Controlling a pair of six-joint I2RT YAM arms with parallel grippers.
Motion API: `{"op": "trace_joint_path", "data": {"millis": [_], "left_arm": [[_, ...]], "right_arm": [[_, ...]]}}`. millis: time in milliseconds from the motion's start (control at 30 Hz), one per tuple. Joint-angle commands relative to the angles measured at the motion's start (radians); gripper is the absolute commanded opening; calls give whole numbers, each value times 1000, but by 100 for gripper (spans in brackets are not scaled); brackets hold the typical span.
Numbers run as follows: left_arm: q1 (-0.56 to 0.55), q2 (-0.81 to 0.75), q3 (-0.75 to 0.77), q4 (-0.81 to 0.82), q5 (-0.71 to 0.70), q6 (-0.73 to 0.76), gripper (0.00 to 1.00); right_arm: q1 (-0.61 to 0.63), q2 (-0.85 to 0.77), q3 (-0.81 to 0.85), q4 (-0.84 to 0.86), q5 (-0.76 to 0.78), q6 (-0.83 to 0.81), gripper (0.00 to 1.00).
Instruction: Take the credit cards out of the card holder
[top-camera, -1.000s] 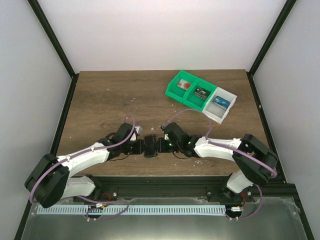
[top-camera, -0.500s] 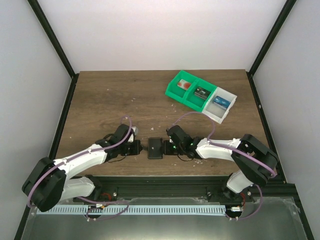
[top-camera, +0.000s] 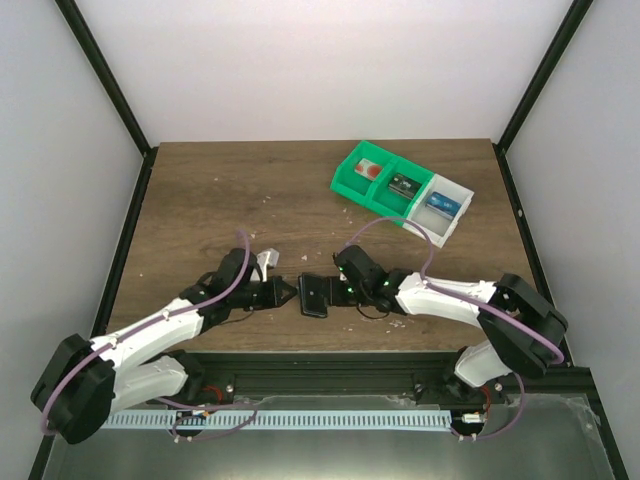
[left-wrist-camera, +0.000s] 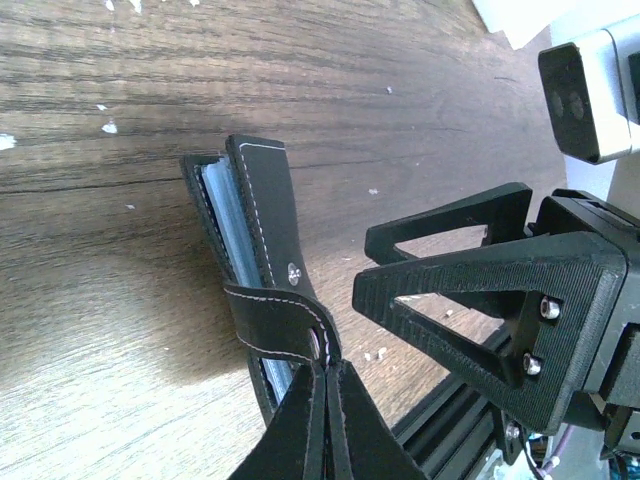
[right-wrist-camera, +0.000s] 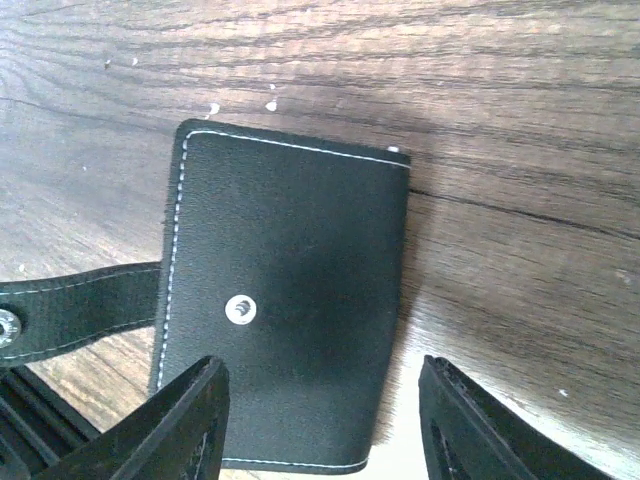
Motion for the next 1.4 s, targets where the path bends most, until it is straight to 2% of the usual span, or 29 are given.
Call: {"op": "trace_joint_path", "data": {"millis": [0,400,667,967,1067,1200,1367], "left_arm": [[6,-1,13,41,40,-15,0],[5,23,49,62,87,-25,0],[5,7,48,78,102,-51,0],[6,9,37,80,114,-62,0],[6,-2,38,66,102,-61,0],[5,-13,37,27,77,-52,0],[19,-22,16,-45,29,-27,0]], "right_arm": [[-5,-17,38,6,-30,-18,54],[-1,-26,8,74,-106,-20,68],[-1,-16,17,51,-77,-37,66],[-1,-2,-1,42,-36,-47,55],[-1,-17,-18,35,-13,-49,47],[-1,-41,-21,4,34,-60,31],[-1,-90,-39,-36,107,-64,24]]}}
